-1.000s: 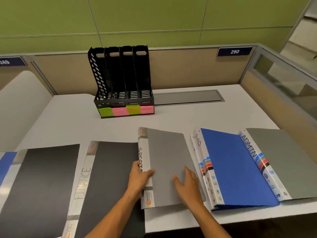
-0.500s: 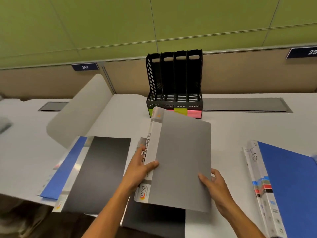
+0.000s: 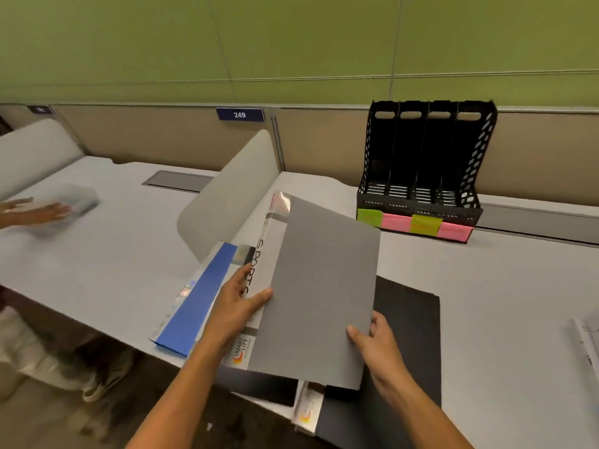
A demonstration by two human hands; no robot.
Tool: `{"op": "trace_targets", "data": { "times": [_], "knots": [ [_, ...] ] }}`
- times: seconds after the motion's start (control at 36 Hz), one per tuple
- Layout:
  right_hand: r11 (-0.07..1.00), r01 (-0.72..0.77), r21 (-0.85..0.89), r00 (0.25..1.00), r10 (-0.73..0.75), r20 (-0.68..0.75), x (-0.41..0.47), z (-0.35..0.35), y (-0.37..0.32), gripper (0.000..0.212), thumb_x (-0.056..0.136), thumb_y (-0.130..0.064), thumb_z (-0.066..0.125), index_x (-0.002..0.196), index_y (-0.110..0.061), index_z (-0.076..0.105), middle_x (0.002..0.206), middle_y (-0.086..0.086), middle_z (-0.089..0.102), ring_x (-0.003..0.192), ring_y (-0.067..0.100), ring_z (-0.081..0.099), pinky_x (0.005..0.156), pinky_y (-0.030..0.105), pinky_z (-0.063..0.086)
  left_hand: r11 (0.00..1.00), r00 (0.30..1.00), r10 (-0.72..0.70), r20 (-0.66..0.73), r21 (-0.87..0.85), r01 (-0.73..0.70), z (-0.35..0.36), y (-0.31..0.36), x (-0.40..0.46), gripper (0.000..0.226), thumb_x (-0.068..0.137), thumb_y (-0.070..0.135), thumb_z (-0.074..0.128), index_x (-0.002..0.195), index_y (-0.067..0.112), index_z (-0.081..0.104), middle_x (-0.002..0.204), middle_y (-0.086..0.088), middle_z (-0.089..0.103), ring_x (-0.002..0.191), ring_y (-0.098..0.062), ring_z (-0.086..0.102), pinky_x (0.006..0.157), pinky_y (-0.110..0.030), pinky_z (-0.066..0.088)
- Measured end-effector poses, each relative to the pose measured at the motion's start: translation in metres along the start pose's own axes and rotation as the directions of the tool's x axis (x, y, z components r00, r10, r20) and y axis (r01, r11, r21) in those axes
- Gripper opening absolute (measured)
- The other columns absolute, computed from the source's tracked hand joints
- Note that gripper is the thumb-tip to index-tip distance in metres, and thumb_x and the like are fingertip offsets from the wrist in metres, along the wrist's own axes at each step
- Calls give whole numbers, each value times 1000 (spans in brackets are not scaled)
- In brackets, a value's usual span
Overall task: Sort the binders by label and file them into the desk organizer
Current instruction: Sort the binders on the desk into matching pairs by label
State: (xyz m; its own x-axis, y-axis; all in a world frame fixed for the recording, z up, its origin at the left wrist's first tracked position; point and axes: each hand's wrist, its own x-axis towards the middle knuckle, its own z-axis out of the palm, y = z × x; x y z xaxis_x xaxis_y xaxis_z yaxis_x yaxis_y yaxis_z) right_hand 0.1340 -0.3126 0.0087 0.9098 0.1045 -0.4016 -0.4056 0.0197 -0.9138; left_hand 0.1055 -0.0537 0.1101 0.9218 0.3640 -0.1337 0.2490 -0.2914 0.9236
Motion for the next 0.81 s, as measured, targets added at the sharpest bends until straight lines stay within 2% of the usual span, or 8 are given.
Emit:
{"op": "trace_targets", "data": {
  "times": [0.08,0.14,0.25,0.36,0.42,0.47,0.53,0.81],
  "knots": [
    [1000,-12,-7,1000,12,21,5,39,0,36,92,-12,68,118,-31,50,112,-8,70,92,4,72,69,20,56,998,998,-54,-39,15,55,-30,-10,6,57,88,32,75,139,40,50,127,8,66,109,-18,68,91,-45,58],
    [999,-33,-31,998,34,45,9,67,2,40,91,-15,69,120,-32,49,114,-8,69,97,10,71,74,24,57,997,996,-65,-60,30,67,-54,-20,12,56,91,29,72,142,32,49,130,3,65,112,-24,67,98,-53,53],
    [992,-91,-89,993,97,69,17,107,11,43,87,-16,69,124,-25,49,116,-1,69,100,17,70,87,38,60,992,994,-61,-94,107,71,-86,-41,22,37,98,29,62,134,27,56,129,-2,66,109,-25,67,97,-52,53],
    [967,-124,-222,989,137,48,19,132,19,39,89,-19,65,123,-24,47,116,-3,65,100,14,66,76,27,58,981,989,-127,-70,139,136,-100,-68,32,35,99,28,60,133,20,59,124,-5,68,104,-25,69,94,-48,55],
    [928,-92,-360,995,103,11,20,141,22,40,90,-24,64,126,-22,47,125,-1,60,108,17,62,88,34,57,974,983,-171,-65,142,179,-103,-81,37,37,99,30,60,134,20,58,120,-6,70,99,-25,70,92,-48,56],
    [830,-59,-555,998,49,-33,22,148,25,48,90,-30,60,134,-15,47,134,3,53,122,25,52,104,42,48,967,978,-197,-68,153,206,-103,-92,42,37,99,32,59,134,19,57,119,-8,70,100,-28,69,93,-51,55],
    [731,-79,-678,996,35,-79,24,154,27,55,93,-36,56,140,-10,42,142,7,44,131,29,42,112,43,39,962,974,-217,-57,154,223,-101,-103,46,35,99,32,59,131,17,58,119,-9,69,102,-29,68,94,-54,54],
    [658,-136,-741,989,46,-142,37,156,27,61,94,-36,57,144,-9,36,148,10,39,133,31,41,111,41,39,960,962,-273,12,63,272,-96,-122,64,36,96,41,62,128,26,58,116,-1,69,97,-22,70,89,-49,58]
  ]
}}
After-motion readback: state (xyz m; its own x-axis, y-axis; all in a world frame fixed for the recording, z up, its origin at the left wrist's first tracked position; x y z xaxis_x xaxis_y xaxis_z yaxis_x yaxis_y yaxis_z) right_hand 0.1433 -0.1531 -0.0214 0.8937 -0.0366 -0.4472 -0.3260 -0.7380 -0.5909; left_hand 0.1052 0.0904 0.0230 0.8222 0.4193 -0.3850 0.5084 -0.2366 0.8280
